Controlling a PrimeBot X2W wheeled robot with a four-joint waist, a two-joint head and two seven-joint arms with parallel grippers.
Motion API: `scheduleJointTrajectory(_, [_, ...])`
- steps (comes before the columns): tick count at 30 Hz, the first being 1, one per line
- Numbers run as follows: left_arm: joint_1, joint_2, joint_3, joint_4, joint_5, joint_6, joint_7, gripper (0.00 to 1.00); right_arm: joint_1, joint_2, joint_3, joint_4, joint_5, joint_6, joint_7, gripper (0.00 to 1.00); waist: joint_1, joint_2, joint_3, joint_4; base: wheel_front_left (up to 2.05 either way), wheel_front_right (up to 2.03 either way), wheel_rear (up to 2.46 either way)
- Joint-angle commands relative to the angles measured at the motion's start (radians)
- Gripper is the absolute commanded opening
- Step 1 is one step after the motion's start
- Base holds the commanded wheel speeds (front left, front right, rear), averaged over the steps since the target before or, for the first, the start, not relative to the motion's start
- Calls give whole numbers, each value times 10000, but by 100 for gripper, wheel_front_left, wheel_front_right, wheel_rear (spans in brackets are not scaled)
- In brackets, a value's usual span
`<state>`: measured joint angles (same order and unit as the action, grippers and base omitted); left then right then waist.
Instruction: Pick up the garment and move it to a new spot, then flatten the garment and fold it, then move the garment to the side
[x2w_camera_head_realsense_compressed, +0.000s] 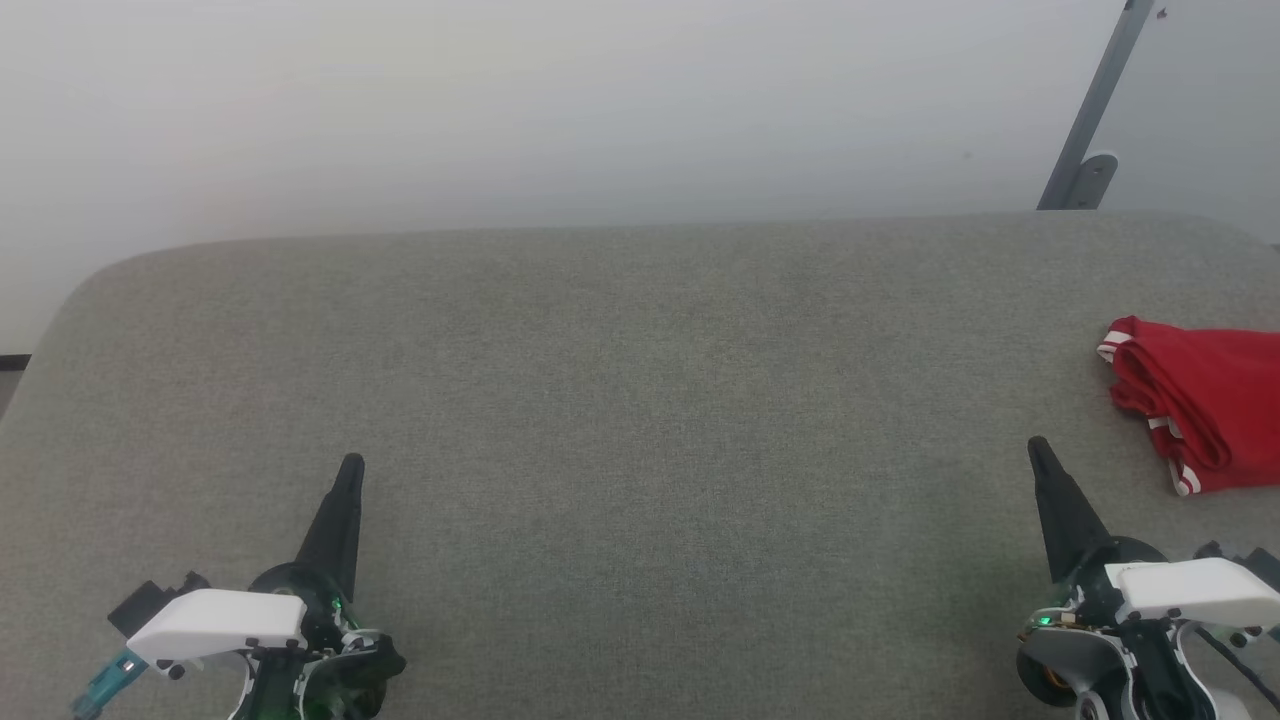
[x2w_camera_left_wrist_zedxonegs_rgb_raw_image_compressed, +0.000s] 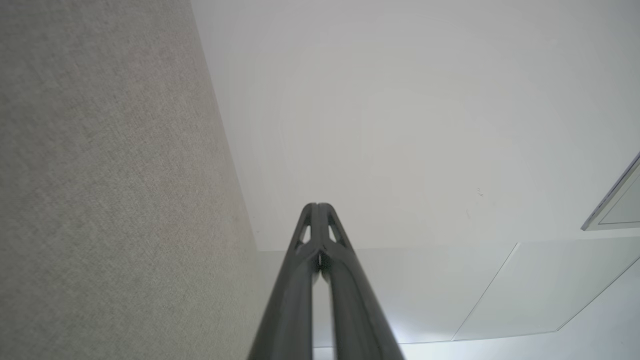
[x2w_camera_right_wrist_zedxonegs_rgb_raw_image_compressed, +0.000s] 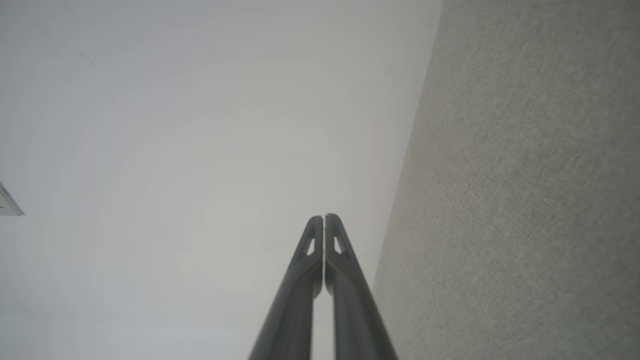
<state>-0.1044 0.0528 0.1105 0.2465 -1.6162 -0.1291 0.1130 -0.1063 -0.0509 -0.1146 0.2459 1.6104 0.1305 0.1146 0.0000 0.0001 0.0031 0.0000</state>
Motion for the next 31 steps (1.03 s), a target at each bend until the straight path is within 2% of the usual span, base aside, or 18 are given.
scheduleJointTrajectory(1, [-107, -22, 35, -3, 36, -28, 29, 0, -61, 31, 1, -1, 44, 4, 8, 0, 0, -1, 0, 0, 0, 0, 0])
scheduleJointTrajectory(31, [-109, -29, 45, -3, 45, -29, 33, 0, -60, 31, 3, 2, 46, 4, 8, 0, 0, -1, 0, 0, 0, 0, 0])
